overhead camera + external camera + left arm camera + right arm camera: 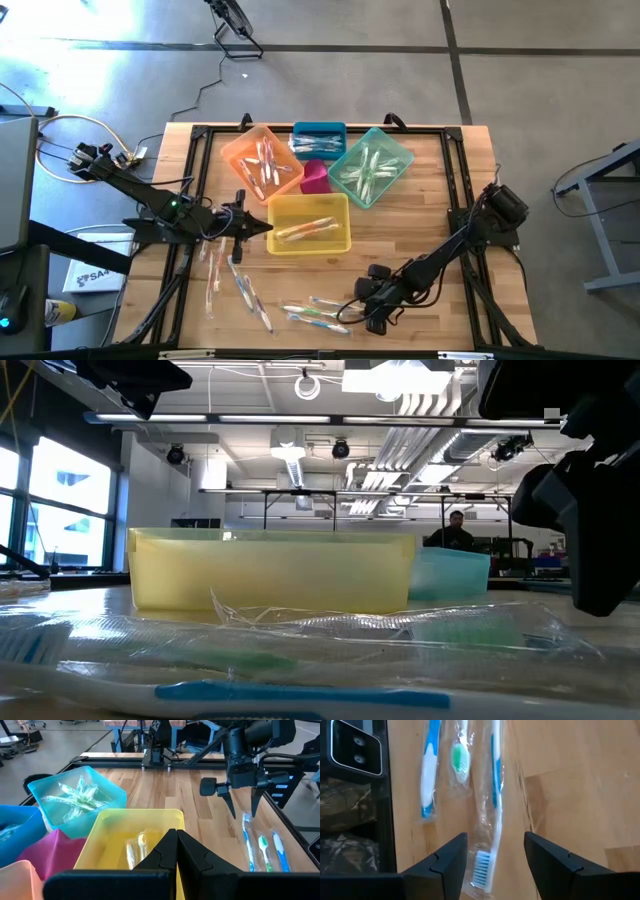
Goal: Pick & Place Toothbrushes
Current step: Put the blue toothbrush into the blue bin
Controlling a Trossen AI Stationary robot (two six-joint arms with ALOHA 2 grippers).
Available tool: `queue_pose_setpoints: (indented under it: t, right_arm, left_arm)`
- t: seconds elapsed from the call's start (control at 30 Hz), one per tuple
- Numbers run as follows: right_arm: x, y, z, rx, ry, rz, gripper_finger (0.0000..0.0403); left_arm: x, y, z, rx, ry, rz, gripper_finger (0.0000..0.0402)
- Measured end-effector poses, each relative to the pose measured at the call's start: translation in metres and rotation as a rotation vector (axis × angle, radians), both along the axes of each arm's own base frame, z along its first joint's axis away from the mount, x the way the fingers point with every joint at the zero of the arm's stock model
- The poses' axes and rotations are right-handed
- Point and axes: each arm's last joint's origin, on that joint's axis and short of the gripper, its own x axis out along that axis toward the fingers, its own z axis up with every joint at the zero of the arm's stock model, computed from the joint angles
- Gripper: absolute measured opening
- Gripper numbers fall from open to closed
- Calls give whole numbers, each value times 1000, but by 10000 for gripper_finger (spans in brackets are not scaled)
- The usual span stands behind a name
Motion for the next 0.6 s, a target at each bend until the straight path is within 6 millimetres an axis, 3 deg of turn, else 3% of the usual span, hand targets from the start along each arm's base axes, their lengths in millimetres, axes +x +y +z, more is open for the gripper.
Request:
queue_pose_setpoints:
  t: [0.6]
  right_arm:
    - [0, 1, -3, -14, 0, -6, 189]
  left_arm:
    - [-1, 0, -3, 17, 33, 0, 0]
